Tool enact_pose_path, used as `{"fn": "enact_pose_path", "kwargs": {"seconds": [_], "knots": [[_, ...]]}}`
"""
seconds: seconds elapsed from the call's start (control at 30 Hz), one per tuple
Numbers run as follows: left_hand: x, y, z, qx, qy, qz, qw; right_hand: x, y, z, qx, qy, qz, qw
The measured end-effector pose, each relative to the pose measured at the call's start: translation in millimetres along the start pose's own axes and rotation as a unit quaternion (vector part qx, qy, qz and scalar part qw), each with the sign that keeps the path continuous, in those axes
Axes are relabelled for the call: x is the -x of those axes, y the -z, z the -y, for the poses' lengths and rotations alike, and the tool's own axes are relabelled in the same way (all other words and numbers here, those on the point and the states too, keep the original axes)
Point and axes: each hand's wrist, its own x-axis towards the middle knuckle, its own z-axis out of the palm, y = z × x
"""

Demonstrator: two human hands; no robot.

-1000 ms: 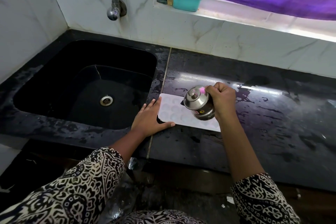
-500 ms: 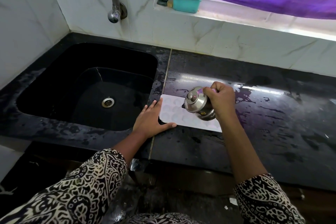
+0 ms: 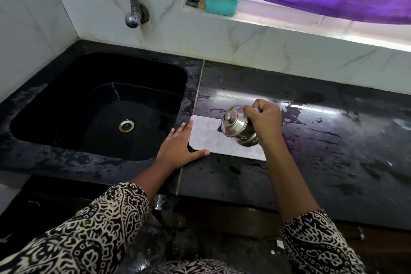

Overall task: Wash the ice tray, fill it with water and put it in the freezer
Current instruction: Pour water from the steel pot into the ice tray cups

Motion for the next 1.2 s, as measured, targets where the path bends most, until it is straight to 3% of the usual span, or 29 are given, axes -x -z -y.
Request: {"fn": "enact_pose_path", "kwargs": {"seconds": [0.4,0.73,1.2], "knots": [[1,2,-2,0.003,0.002,0.000,1.000,3,2,2,-0.016,0.003,0.001,1.000],[2,1,-1,0.000,0.000,-0.006,1.000,-2,13,4,-0.141,-0.090,-0.008,0.986],[3,2,-2,0.000,0.005,0.002,1.000,7,2,2,0.003,0.012,0.018,1.000]]}}
